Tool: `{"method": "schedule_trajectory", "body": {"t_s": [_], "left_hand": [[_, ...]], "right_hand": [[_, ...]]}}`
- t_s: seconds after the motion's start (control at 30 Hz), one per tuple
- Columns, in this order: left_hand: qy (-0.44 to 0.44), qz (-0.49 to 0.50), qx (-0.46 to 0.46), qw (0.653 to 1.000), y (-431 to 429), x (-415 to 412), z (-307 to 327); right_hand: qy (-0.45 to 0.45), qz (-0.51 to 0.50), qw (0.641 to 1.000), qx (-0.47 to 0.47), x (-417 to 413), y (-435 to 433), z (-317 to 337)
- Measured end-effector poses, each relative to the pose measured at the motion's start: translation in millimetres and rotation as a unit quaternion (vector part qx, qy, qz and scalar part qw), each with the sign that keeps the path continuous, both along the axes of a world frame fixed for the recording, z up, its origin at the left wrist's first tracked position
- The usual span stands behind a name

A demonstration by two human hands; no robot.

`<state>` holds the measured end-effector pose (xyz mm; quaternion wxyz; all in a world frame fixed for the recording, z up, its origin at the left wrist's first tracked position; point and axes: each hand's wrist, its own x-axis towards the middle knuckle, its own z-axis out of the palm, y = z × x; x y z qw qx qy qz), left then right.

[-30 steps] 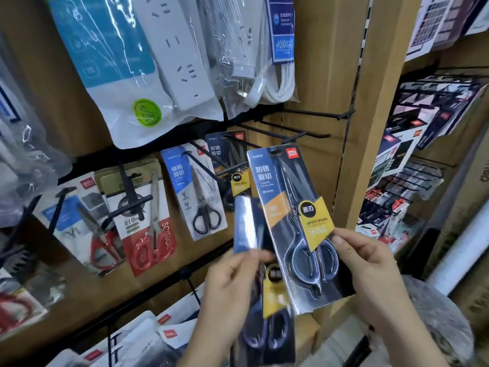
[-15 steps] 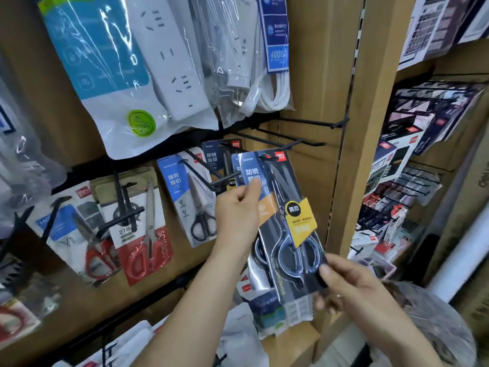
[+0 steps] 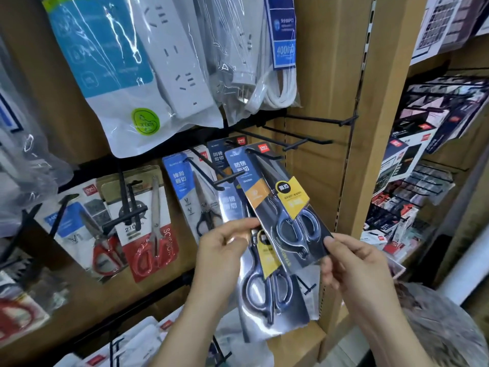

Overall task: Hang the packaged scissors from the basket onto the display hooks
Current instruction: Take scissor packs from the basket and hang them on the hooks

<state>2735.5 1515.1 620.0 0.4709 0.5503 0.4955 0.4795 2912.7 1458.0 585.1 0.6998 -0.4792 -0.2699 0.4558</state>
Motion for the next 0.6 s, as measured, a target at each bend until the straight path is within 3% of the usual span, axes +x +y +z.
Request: {"method": "schedule_trajectory", "body": {"t_s": [0.27,0.4,0.6], "left_hand": [[0.01,0.035,-0.004,0.999,-25.6,-36.2,-14.7],[0.029,0.029,0.009,0.999,-33.1,-44.5,-14.9],[0.015,0.018,-0.01,1.0,-41.0,-49.2,-16.6]], "right_hand": [[-0.045,0.0,0.999,-0.028,-24.4,47.4,7.3],[-0.048,0.054,0.996,-0.058,-29.4,62.9,-6.7],[-0.191,0.144,0.964,-0.116,-26.1,30.7,-20.5]]}}
